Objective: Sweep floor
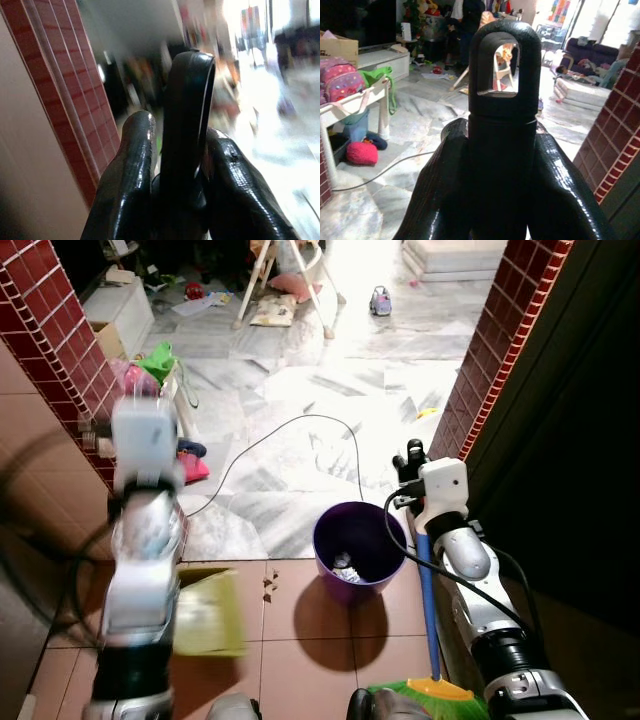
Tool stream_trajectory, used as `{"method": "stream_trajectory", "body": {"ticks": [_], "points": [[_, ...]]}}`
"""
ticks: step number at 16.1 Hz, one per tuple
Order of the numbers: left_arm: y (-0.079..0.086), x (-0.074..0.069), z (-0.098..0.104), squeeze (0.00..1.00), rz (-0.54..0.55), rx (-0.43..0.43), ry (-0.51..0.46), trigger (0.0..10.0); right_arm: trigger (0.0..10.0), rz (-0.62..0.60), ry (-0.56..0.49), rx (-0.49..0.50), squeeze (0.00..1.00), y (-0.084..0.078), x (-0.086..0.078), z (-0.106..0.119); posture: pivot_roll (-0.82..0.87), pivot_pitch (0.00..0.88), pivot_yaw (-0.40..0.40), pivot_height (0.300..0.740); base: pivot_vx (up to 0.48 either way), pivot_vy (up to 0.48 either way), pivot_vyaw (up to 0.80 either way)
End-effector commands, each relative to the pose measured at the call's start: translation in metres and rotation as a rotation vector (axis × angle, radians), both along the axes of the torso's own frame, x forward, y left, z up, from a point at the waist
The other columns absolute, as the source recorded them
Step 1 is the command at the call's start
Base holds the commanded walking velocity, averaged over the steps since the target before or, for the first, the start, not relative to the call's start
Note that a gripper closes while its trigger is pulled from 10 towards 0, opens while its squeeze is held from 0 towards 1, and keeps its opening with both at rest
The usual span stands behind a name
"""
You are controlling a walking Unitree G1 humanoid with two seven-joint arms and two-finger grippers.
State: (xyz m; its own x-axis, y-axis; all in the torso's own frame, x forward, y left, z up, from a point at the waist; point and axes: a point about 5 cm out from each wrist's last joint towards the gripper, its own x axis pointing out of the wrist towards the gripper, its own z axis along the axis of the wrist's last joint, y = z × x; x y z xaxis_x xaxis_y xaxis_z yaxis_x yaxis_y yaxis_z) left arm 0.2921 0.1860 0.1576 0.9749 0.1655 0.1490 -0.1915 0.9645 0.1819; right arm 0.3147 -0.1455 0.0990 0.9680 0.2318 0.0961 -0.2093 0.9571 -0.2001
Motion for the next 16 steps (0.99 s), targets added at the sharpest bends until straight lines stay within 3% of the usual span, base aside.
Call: {"method": "stream_trajectory", "body": {"ticks": [1, 3, 5, 6, 8, 10, 12, 14, 16], "points": [[-0.006, 0.0, -0.011, 0.0, -0.047, -0.027, 0.046, 10.0, 10.0, 0.006, 0.0, 0.04, 0.0, 0.004, 0.003, 0.005, -0.01, 0.0, 0.001, 0.74, 0.0, 0.0, 0.0], [-0.023, -0.001, -0.026, 0.0, -0.129, -0.055, 0.057, 10.0, 10.0, -0.001, -0.003, 0.051, 0.0, 0.008, 0.008, 0.009, -0.03, 0.0, 0.011, 0.74, 0.0, 0.0, 0.0], [-0.036, -0.004, -0.026, 0.0, -0.162, -0.06, 0.044, 10.0, 10.0, 0.012, -0.011, 0.062, 0.0, 0.014, 0.008, 0.013, -0.04, 0.0, 0.026, 0.74, 0.0, 0.0, 0.0], [-0.04, -0.007, -0.029, 0.0, -0.125, -0.069, 0.062, 10.0, 10.0, 0.03, -0.012, 0.069, 0.0, 0.019, 0.007, 0.013, -0.04, 0.0, 0.027, 0.74, 0.0, 0.0, 0.0], [-0.044, -0.009, -0.033, 0.0, -0.158, -0.096, 0.077, 10.0, 10.0, 0.039, 0.003, 0.086, 0.0, 0.023, 0.004, 0.011, -0.03, 0.0, 0.019, 0.74, 0.0, 0.0, 0.0], [-0.041, -0.011, -0.043, 0.0, -0.172, -0.165, 0.119, 10.0, 10.0, -0.01, 0.055, 0.184, 0.0, 0.019, 0.004, 0.005, -0.03, 0.0, 0.005, 0.74, 0.0, 0.0, 0.0], [-0.032, -0.016, -0.056, 0.0, -0.1, -0.152, 0.139, 10.0, 10.0, -0.03, 0.069, 0.222, 0.0, 0.017, 0.003, 0.003, -0.04, 0.0, 0.009, 0.74, 0.0, 0.0, 0.0], [-0.037, -0.024, -0.071, 0.0, -0.158, -0.278, 0.148, 10.0, 10.0, -0.062, 0.083, 0.262, 0.0, 0.011, 0.002, 0.001, -0.05, 0.0, 0.008, 0.74, 0.0, 0.0, 0.0], [-0.036, -0.025, -0.079, 0.0, -0.143, -0.27, 0.196, 10.0, 10.0, -0.07, 0.1, 0.272, 0.0, 0.005, 0.0, -0.004, -0.05, 0.0, 0.012, 0.74, 0.0, 0.0, 0.0]]}}
